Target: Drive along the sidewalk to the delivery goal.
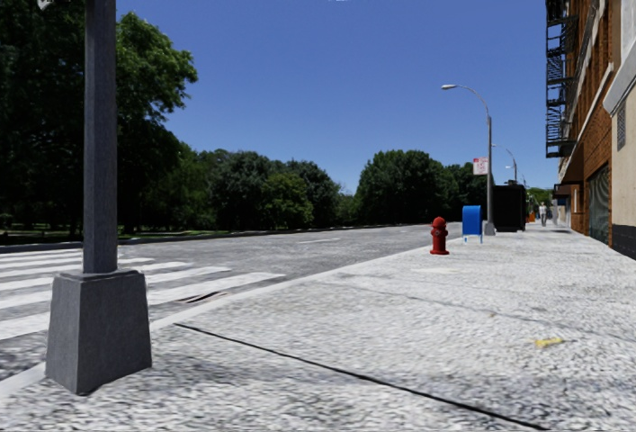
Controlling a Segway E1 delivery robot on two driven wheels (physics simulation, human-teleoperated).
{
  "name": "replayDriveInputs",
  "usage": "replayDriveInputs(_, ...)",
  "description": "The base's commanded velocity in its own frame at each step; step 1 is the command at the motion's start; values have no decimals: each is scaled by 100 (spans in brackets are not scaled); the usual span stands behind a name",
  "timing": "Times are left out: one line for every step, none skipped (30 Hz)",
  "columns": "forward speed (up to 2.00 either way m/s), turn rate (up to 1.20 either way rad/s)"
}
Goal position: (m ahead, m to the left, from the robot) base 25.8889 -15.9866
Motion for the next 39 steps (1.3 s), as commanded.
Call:
replayDriveInputs(200, -120)
replayDriveInputs(200, -120)
replayDriveInputs(200, -120)
replayDriveInputs(200, -120)
replayDriveInputs(200, -120)
replayDriveInputs(200, -120)
replayDriveInputs(200, -120)
replayDriveInputs(200, -120)
replayDriveInputs(200, -108)
replayDriveInputs(200, -36)
replayDriveInputs(200, 0)
replayDriveInputs(200, 0)
replayDriveInputs(200, 0)
replayDriveInputs(200, 0)
replayDriveInputs(200, 0)
replayDriveInputs(200, 0)
replayDriveInputs(200, 0)
replayDriveInputs(200, 0)
replayDriveInputs(200, 0)
replayDriveInputs(200, 0)
replayDriveInputs(200, 0)
replayDriveInputs(200, 0)
replayDriveInputs(200, 0)
replayDriveInputs(200, 0)
replayDriveInputs(200, 0)
replayDriveInputs(200, 0)
replayDriveInputs(200, 0)
replayDriveInputs(200, 0)
replayDriveInputs(200, 0)
replayDriveInputs(200, 0)
replayDriveInputs(200, 0)
replayDriveInputs(200, 0)
replayDriveInputs(200, -7)
replayDriveInputs(200, -55)
replayDriveInputs(200, -101)
replayDriveInputs(200, -104)
replayDriveInputs(200, -105)
replayDriveInputs(200, -105)
replayDriveInputs(200, -15)
